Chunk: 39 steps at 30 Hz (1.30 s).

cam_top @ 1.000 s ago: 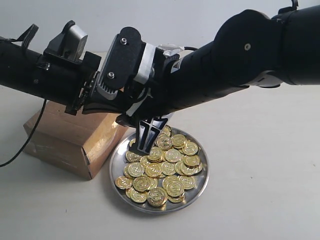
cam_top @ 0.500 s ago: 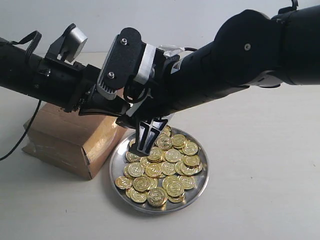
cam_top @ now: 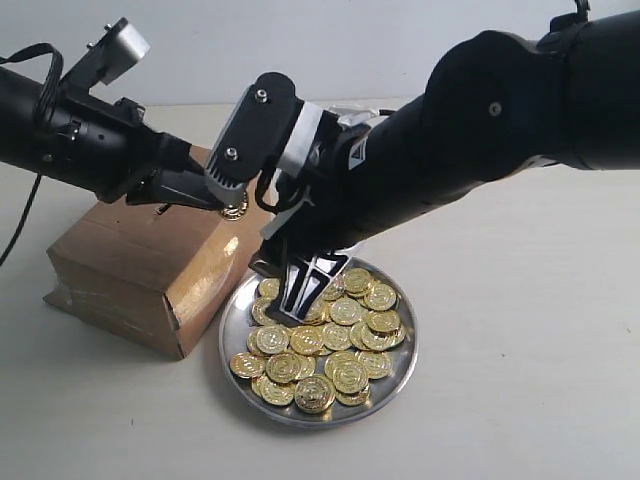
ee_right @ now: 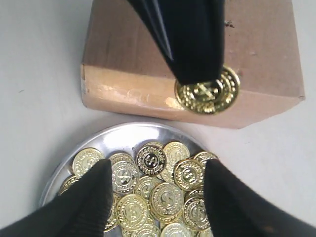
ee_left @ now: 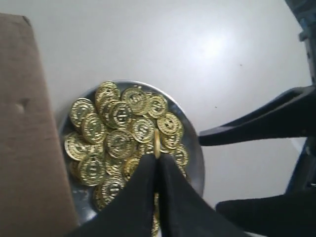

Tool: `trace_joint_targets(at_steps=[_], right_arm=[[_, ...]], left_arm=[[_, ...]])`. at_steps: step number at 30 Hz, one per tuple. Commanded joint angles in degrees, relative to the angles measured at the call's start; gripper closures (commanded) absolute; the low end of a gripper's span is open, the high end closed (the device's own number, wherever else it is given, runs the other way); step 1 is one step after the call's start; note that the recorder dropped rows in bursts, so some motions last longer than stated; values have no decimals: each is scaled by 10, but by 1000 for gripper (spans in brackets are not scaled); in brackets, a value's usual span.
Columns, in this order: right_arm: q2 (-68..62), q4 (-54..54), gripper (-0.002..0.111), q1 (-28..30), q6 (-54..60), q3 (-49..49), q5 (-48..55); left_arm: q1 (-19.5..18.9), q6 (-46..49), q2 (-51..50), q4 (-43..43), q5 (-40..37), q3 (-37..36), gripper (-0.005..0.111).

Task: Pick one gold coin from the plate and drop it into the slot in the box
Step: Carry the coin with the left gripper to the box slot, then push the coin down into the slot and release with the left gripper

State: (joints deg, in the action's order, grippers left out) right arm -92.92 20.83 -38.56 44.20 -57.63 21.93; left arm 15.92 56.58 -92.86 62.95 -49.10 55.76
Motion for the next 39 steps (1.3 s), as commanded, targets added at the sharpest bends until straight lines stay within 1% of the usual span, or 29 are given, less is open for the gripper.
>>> trace_joint_targets(at_steps=[1, 4, 5, 6, 7, 12, 14, 16, 20, 24, 39], right_arm=[[1, -27, 60, -1, -61, 0, 18], [1, -46, 81, -1, -87, 0, 48], [1, -46, 95, -1, -87, 0, 66], [1, -46, 103, -1, -87, 0, 71], [1, -46, 108, -1, -87, 0, 78], [1, -46, 108, -1, -87, 0, 82], [1, -46, 108, -1, -87, 0, 82], [1, -46, 108, -1, -87, 0, 82], [1, -46, 108, -1, -85, 0, 82], [1, -46, 108, -1, -87, 0, 83], [1, -46, 108, -1, -85, 0, 83]], left_arm=[[0, 0, 16, -52, 55, 2, 107], [0, -7, 17, -89, 96, 2, 107], [0, -23, 17, -112, 120, 2, 107], [0, -29, 17, -125, 131, 2, 107], [0, -32, 17, -137, 143, 2, 107], [0, -44, 17, -189, 175, 2, 107], [0, -91, 17, -218, 184, 2, 107], [0, -108, 17, -221, 187, 2, 107], [0, -110, 17, -221, 190, 2, 107], [0, -122, 17, -238, 224, -13, 107], [2, -117, 15, -241, 210, -13, 107]])
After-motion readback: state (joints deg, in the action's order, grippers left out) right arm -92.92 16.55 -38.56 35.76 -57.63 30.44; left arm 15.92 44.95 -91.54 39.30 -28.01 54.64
